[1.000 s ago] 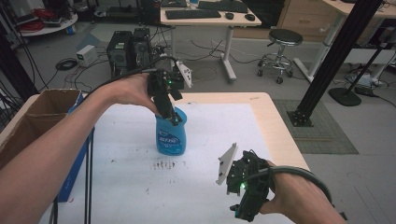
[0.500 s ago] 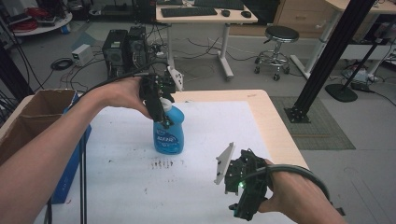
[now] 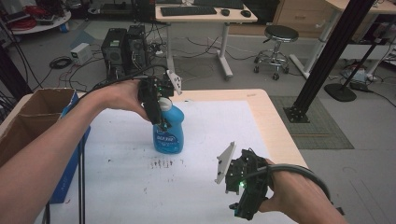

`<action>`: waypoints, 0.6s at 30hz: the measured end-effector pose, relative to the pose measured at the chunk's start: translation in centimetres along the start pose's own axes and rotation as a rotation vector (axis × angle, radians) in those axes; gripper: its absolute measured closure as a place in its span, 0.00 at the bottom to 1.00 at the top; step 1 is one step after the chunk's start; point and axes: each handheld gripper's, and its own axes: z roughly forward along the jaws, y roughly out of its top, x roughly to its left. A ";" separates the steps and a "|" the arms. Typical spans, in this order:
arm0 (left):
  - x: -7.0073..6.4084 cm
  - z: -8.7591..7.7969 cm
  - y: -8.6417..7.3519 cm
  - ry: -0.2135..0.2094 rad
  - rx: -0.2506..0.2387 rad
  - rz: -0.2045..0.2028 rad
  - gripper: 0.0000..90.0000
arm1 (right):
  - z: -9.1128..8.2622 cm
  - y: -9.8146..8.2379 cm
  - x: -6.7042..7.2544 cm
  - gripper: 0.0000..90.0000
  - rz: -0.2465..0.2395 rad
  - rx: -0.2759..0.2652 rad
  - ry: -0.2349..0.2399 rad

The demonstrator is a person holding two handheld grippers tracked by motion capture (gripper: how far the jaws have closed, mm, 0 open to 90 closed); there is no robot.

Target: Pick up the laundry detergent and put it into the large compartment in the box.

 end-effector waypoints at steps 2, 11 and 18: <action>0.0 0.1 0.0 0.002 0.003 0.002 0.17 | 0.0 0.0 0.0 0.15 -0.003 0.000 0.000; 0.1 0.0 0.0 0.001 0.009 0.005 0.24 | 0.2 -0.1 0.0 0.15 0.001 0.000 0.002; 0.1 0.1 -0.1 -0.003 0.018 0.000 0.26 | 0.2 -0.1 -0.1 0.15 0.002 0.003 0.000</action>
